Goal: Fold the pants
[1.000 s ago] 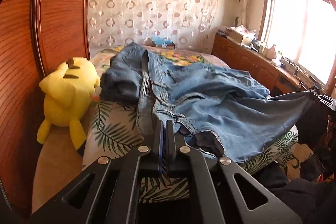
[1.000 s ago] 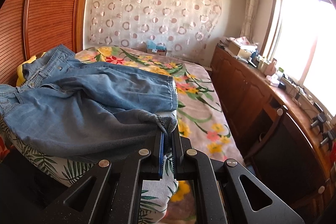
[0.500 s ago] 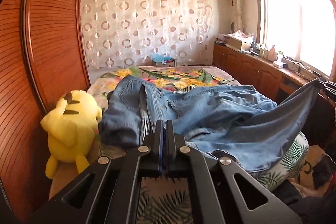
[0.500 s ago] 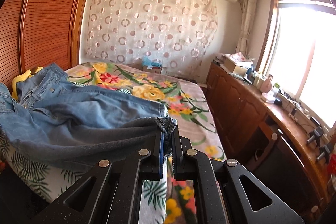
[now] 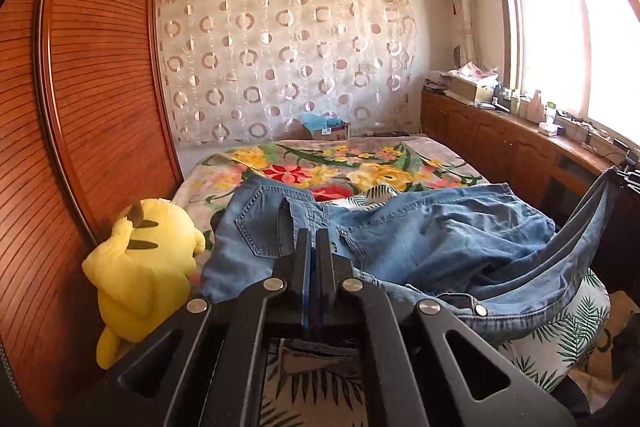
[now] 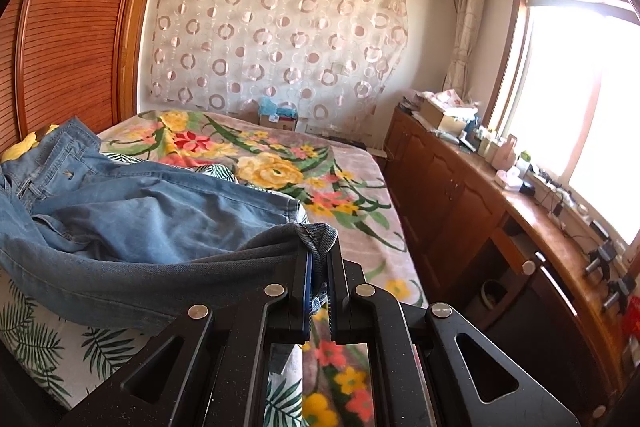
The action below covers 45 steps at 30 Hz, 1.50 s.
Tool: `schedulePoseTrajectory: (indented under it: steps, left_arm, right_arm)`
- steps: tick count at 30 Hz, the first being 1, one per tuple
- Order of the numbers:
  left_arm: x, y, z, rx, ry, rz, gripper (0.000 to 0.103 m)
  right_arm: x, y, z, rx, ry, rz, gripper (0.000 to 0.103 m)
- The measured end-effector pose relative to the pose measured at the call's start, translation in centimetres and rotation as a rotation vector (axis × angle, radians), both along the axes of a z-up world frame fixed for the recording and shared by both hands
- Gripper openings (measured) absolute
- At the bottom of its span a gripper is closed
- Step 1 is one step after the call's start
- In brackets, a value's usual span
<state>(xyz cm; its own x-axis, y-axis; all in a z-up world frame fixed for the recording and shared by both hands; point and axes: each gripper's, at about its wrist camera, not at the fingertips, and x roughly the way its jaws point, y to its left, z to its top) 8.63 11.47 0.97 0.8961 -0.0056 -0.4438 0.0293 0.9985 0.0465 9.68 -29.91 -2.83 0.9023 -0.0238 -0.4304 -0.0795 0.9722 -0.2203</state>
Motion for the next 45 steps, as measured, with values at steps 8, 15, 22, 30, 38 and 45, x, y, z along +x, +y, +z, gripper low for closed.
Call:
schedulePoseTrajectory:
  steps: [8, 15, 22, 30, 38, 45]
  left_arm:
    - [4.5, 0.5, 1.0, 0.040, -0.011, 0.020, 0.000]
    - [7.8, 0.3, -3.0, 0.031, 0.107, -0.023, 0.000]
    - [5.5, 1.3, -4.8, -0.002, 0.168, -0.023, 0.020]
    - [4.8, 1.4, -4.8, -0.037, 0.182, -0.042, 0.042]
    - [3.4, 1.5, -4.3, -0.077, 0.166, -0.053, 0.082]
    - [3.1, 1.8, -4.1, -0.075, 0.135, -0.033, 0.082]
  right_arm:
    - [3.9, 1.0, 2.1, -0.030, -0.041, 0.010, 0.006]
    - [9.9, 2.9, -2.5, -0.065, 0.041, 0.025, 0.005]
    - [13.5, 3.5, -7.0, -0.072, 0.140, -0.001, 0.005]
    - [14.1, 3.1, -5.9, -0.064, 0.156, -0.028, 0.006]
    - [14.2, 3.9, -6.7, -0.066, 0.156, -0.028, 0.006]
    - [13.7, 4.0, -7.2, -0.087, 0.152, -0.021, 0.006]
